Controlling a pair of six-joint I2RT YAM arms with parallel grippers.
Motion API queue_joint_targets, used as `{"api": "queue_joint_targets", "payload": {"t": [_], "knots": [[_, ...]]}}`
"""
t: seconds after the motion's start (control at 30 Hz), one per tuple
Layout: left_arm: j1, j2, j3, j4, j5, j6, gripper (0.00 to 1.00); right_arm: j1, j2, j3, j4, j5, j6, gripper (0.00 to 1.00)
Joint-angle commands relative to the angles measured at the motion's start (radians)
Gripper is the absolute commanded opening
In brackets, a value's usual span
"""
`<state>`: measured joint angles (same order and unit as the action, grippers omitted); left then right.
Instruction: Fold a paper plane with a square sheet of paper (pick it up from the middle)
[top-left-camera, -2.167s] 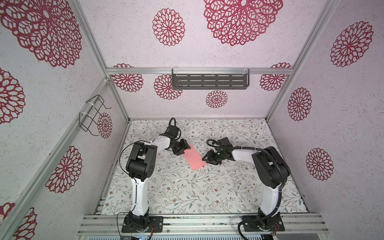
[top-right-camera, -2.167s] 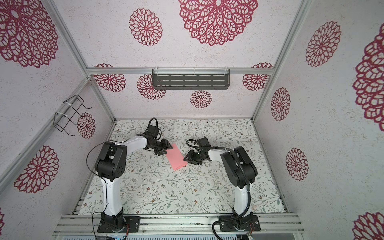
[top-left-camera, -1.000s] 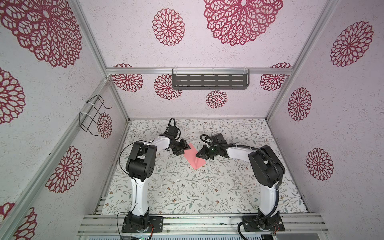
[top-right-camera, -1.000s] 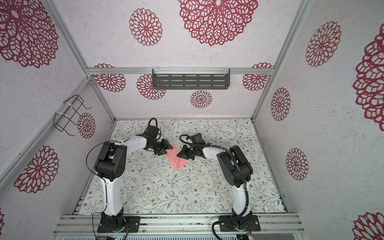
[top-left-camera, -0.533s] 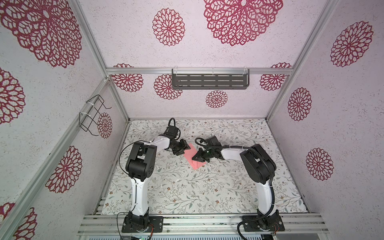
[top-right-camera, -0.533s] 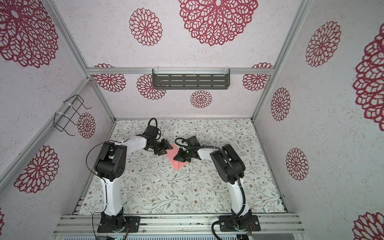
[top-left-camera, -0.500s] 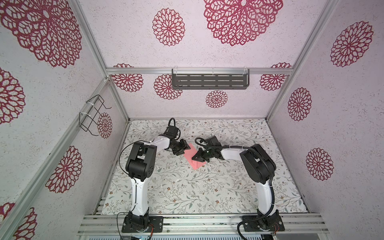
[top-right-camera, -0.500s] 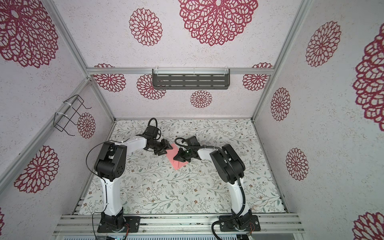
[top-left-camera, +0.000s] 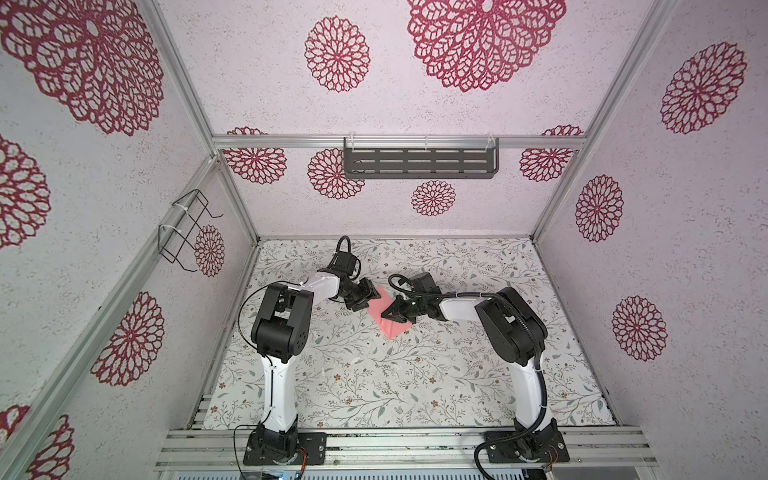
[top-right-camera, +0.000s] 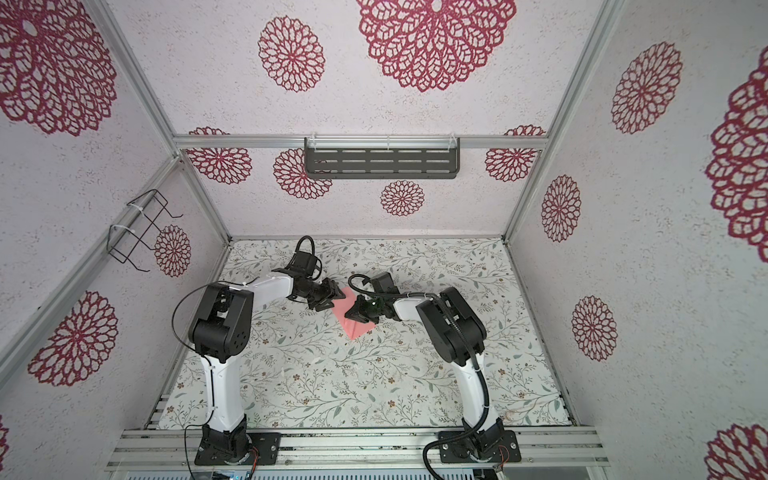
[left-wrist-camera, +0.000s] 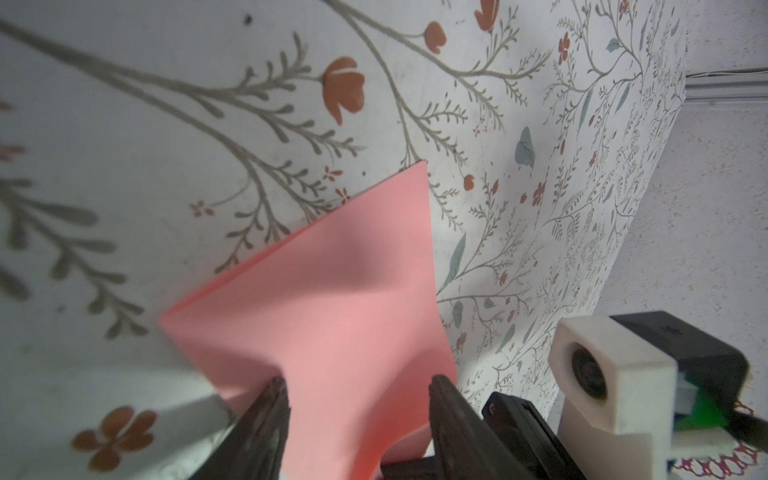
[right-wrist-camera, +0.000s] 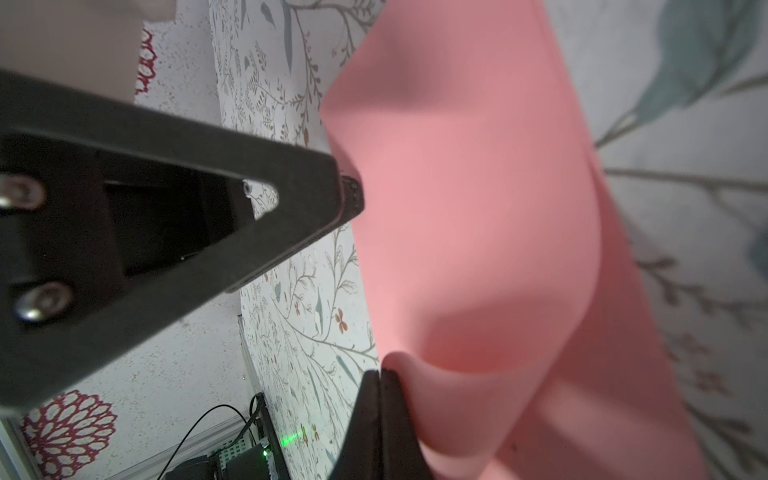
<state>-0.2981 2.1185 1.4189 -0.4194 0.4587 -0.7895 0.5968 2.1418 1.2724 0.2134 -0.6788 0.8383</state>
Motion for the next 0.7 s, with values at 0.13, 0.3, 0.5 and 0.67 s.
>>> {"api": "queue_joint_targets", "payload": {"t": [0.13,0.3,0.5,0.67], "knots": [[-0.006,0.026,-0.042,-0.051,-0.052,0.008,0.58,0.005,0.015,0.008,0.064,-0.015,0.025,0.04],[-0.006,0.027,-0.04,-0.055,-0.054,0.01,0.58,0.005,0.023,0.009,0.06,-0.017,0.024,0.05],[-0.007,0.028,-0.038,-0.056,-0.053,0.01,0.58,0.005,0.026,0.008,0.047,-0.019,0.012,0.05],[-0.007,0.028,-0.037,-0.056,-0.054,0.01,0.58,0.006,0.03,0.005,0.044,-0.02,0.005,0.07]]}}
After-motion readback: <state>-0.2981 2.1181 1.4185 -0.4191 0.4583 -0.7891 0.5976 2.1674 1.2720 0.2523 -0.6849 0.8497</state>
